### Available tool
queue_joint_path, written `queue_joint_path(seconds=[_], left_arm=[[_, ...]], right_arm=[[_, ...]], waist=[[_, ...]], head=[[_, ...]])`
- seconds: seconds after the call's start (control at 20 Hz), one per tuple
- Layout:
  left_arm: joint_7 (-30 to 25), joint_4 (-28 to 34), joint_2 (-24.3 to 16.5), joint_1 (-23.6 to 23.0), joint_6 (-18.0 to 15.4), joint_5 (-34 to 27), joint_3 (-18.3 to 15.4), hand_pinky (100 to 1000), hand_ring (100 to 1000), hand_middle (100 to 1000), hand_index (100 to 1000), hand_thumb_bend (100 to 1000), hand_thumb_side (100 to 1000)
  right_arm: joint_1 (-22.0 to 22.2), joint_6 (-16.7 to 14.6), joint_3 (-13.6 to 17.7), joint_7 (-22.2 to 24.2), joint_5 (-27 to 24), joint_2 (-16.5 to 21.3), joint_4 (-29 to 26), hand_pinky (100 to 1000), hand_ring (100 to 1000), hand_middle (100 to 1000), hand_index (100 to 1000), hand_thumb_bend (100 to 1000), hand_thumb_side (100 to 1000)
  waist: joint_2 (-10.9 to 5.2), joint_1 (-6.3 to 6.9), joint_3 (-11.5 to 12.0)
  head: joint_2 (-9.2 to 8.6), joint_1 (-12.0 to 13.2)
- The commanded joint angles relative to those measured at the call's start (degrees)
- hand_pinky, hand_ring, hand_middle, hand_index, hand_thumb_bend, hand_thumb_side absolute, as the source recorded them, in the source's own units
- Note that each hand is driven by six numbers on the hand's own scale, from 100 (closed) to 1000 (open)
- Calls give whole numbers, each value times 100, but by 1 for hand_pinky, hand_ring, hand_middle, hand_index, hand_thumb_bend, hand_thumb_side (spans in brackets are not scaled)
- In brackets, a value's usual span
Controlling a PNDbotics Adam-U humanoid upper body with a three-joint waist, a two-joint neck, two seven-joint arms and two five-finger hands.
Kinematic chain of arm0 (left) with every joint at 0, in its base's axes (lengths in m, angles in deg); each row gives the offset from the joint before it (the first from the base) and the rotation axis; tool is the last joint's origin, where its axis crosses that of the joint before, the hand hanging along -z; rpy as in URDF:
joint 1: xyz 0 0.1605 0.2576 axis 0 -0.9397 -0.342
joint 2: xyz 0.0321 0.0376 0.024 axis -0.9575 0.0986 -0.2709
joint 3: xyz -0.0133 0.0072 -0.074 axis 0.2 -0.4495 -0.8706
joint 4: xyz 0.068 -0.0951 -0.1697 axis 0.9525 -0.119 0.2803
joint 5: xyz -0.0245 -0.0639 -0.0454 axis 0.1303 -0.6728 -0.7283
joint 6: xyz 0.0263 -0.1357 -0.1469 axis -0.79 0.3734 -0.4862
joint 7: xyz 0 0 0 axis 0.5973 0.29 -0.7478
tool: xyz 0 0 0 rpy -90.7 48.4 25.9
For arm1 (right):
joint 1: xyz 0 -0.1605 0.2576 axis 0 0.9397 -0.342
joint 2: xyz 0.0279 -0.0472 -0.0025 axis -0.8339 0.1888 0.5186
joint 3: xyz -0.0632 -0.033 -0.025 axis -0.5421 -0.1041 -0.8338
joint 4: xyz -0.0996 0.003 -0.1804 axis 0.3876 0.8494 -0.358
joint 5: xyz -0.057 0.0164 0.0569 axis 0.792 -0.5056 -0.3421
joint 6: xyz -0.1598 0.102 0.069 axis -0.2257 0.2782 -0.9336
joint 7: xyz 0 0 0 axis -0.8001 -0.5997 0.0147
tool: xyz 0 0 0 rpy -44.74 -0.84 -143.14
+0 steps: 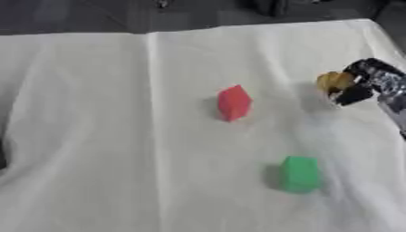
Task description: Pick up the objects with one hand, pass them to the other hand, and then place them into the box on the other side of the table.
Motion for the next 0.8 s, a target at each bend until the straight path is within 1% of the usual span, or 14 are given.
queue_joint_path(seconds=[0.05, 0.2, 0.35, 0.5, 0.55, 0.7, 0.8], left_arm=[[-28, 119, -179, 76, -7, -15, 5, 891, 830, 720, 748, 100, 769], [-47, 120, -210, 79, -3, -18, 28, 890, 830, 721, 749, 100, 766], [-93, 114, -253, 105, 16, -28, 77, 889, 831, 722, 751, 100, 763], [-166, 110, -339, 177, 50, -32, 157, 887, 832, 724, 756, 100, 757], [-201, 109, -381, 210, 67, -36, 196, 887, 833, 724, 757, 100, 757], [-336, 93, -503, 307, 160, -54, 323, 886, 833, 725, 760, 100, 760], [-474, 60, -627, 418, 313, -66, 456, 885, 833, 725, 760, 100, 761]], right_arm=[[13, 97, 69, -362, -118, 244, -612, 731, 543, 503, 536, 100, 100], [91, 138, 86, -591, -307, 164, -1220, 706, 525, 508, 537, 100, 100], [188, 139, 64, -798, -461, -61, -1922, 686, 510, 513, 538, 100, 100], [340, 109, -62, -989, -324, -384, -2764, 677, 503, 515, 541, 100, 100], [365, 86, -131, -1017, -238, -507, -2954, 674, 502, 516, 542, 100, 100], [316, -159, -313, -1094, 43, -833, -3115, 667, 498, 515, 543, 100, 100], [220, -454, -455, -1240, 382, -1058, -3131, 676, 500, 510, 543, 100, 100]], waist=[[-189, 1, -18], [-255, 33, -55], [-335, 71, -100], [-425, 106, -152], [-451, 114, -166], [-510, 132, -198], [-551, 141, -227]], head=[[28, 36], [80, 132], [154, 301], [245, 514], [275, 575], [333, 710], [383, 802]])
